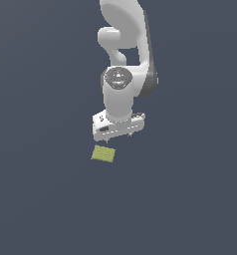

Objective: Pick up the object and move it to a goal position.

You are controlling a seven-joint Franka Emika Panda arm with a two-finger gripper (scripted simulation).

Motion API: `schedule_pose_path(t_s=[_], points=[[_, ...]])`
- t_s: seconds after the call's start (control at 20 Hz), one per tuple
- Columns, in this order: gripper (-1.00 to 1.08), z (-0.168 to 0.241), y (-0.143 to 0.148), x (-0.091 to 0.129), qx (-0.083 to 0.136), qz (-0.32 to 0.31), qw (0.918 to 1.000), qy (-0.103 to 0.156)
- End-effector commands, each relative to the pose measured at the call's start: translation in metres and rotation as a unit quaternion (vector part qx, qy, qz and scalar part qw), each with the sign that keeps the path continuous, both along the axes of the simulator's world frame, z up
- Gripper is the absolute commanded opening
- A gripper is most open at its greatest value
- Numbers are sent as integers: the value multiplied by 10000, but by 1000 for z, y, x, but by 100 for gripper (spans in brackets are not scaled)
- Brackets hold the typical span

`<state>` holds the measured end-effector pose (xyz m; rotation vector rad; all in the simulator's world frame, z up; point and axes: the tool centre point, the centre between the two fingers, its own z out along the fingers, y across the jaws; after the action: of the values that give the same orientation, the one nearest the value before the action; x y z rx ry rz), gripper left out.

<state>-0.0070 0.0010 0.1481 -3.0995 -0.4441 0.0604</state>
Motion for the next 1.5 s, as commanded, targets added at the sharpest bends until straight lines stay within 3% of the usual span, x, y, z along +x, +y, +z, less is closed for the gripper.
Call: schedule_pose_path(t_s=[0.0, 0.35, 0.7, 1.05, 1.45], points=[[100, -5, -5, 1, -2, 303, 9995, -8], [100, -20, -19, 3, 0, 1187, 9929, -30], [100, -34, -32, 5, 10, 2063, 9785, -51], [100, -49, -44, 6, 26, 2924, 9563, -75], [100, -65, -58, 6, 50, 3879, 9216, -108]])
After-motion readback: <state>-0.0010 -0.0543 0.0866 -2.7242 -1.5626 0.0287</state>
